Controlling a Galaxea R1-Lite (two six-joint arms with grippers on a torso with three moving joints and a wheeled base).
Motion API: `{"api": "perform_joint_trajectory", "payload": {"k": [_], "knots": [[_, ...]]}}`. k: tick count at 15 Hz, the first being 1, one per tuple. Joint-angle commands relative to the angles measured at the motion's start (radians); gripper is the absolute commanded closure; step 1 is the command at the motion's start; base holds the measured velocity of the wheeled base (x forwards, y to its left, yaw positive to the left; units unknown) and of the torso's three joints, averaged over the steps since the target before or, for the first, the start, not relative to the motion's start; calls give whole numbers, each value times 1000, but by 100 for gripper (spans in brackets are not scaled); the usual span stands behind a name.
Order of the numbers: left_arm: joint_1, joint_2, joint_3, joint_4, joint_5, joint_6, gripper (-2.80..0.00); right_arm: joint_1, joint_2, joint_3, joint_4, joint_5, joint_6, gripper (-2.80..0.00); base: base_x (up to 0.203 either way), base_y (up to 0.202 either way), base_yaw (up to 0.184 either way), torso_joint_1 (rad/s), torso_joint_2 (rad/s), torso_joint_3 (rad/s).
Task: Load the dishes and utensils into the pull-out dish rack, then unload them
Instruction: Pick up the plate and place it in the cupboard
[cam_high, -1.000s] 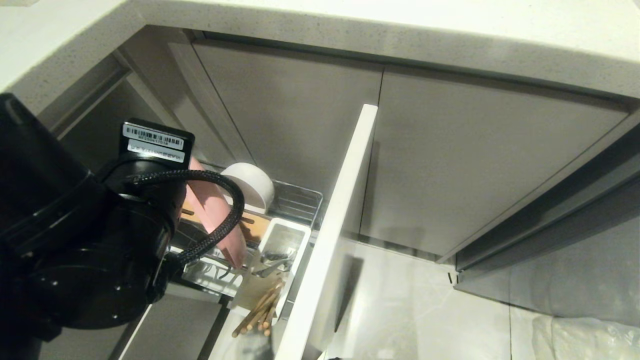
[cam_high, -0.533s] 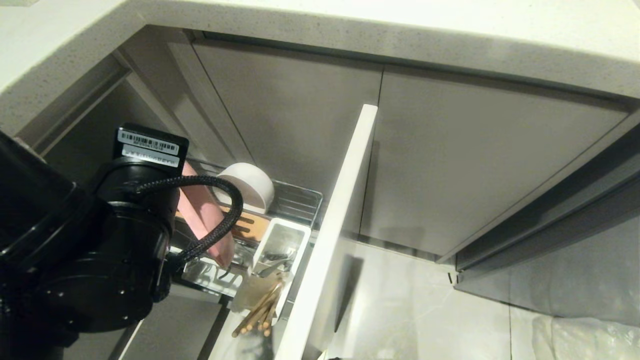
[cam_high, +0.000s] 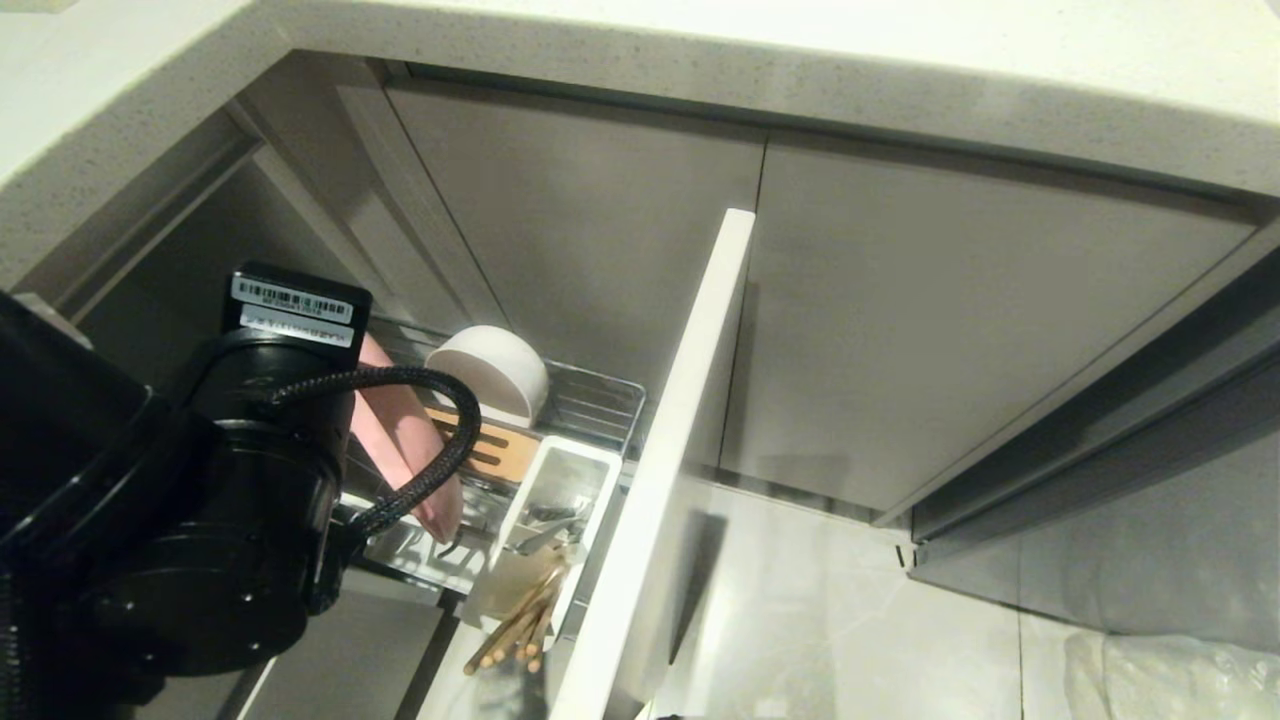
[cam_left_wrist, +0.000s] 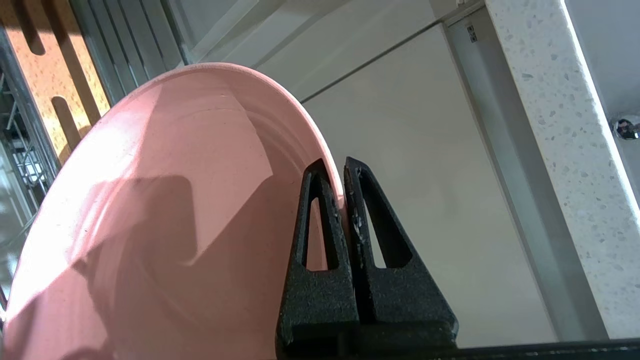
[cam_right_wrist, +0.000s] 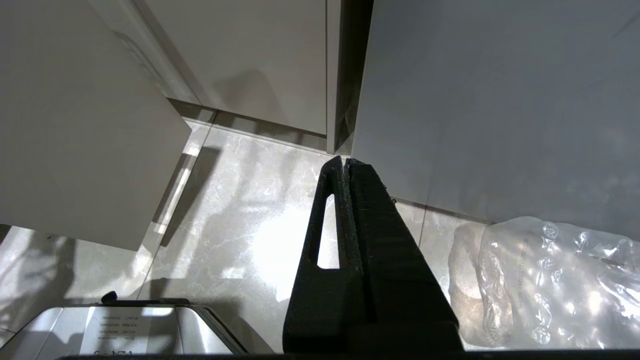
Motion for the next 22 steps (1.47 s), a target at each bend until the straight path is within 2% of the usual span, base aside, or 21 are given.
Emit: {"api": "perform_joint_trajectory", "payload": {"k": [1, 11, 22], "knots": [[15, 7, 4, -8, 7, -5, 0, 0, 1, 0, 0, 0, 0, 0, 0, 0, 0, 0, 0, 0], [27, 79, 14, -34, 38, -9, 0, 0, 1, 0, 0, 0, 0, 0, 0, 0, 0, 0, 0, 0], [33, 164, -6, -25, 35, -12, 0, 0, 1, 0, 0, 0, 0, 0, 0, 0, 0, 0, 0, 0]]}}
